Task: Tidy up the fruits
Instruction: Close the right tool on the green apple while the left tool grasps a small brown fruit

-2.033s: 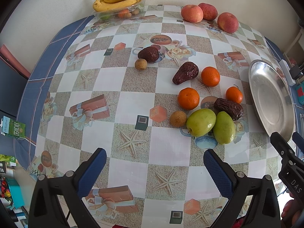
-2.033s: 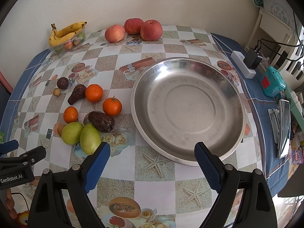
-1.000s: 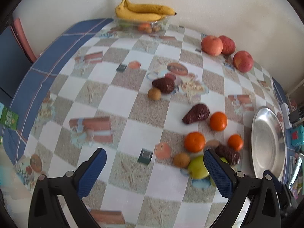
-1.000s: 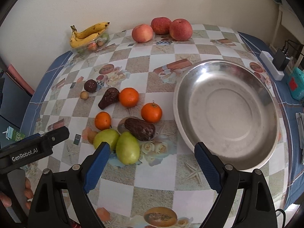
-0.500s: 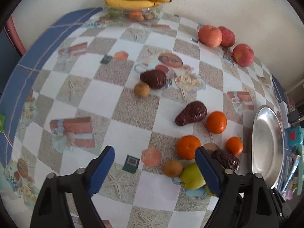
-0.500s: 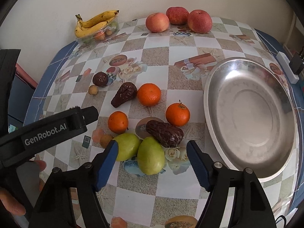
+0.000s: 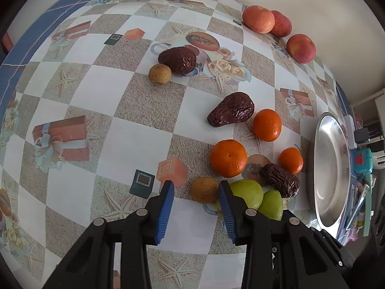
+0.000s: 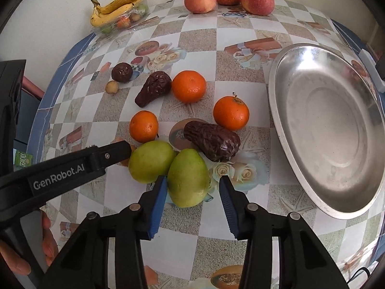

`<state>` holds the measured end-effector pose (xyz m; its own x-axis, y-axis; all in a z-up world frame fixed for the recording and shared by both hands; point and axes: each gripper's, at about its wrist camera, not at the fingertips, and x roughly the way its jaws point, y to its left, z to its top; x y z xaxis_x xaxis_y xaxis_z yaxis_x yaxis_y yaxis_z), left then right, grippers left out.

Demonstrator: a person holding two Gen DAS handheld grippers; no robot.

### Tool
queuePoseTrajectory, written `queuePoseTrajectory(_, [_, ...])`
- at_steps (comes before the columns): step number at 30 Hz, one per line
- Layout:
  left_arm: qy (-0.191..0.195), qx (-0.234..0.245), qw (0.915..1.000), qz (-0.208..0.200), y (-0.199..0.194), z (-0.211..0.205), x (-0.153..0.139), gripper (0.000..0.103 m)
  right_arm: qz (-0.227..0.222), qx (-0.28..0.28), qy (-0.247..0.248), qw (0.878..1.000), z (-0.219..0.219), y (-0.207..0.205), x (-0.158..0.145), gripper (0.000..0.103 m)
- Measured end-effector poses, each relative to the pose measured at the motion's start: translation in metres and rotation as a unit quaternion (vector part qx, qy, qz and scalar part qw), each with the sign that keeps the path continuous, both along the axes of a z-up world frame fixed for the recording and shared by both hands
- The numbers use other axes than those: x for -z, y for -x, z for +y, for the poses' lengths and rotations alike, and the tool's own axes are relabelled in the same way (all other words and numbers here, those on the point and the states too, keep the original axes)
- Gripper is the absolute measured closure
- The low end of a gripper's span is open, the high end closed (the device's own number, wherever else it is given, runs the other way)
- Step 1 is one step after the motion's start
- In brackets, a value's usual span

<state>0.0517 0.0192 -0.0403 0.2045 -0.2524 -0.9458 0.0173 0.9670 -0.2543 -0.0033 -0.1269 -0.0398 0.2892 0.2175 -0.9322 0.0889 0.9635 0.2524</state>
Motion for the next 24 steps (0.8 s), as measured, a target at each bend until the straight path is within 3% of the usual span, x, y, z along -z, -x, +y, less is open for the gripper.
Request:
queuePoseTrajectory(2, [0.010, -0.008, 0.9999, 0.005, -0.002, 0.003, 0.002, 0.062, 0.001, -0.001, -0.006, 1.000, 0.000, 0.000, 0.001, 0.061])
queuePoseTrajectory(9, [0.063, -0.032, 0.9972, 0.024, -0.002, 0.014, 0.007, 0.080, 0.010, -0.004, -0.008, 1.000, 0.001, -0.002, 0.006, 0.064])
queuePoseTrajectory(19, [0.027, -0.076, 0.9967, -0.012, 0.003, 0.039, -0.009, 0.080, 0.010, 0.006, -0.012, 1.000, -0.008, 0.004, 0.002, 0.065])
queuePoseTrajectory(24, [0.035, -0.076, 0.9956, -0.042, 0.006, 0.040, -0.025, 0.080, -0.021, 0.018, -0.033, 0.999, -0.019, 0.012, -0.017, 0.066])
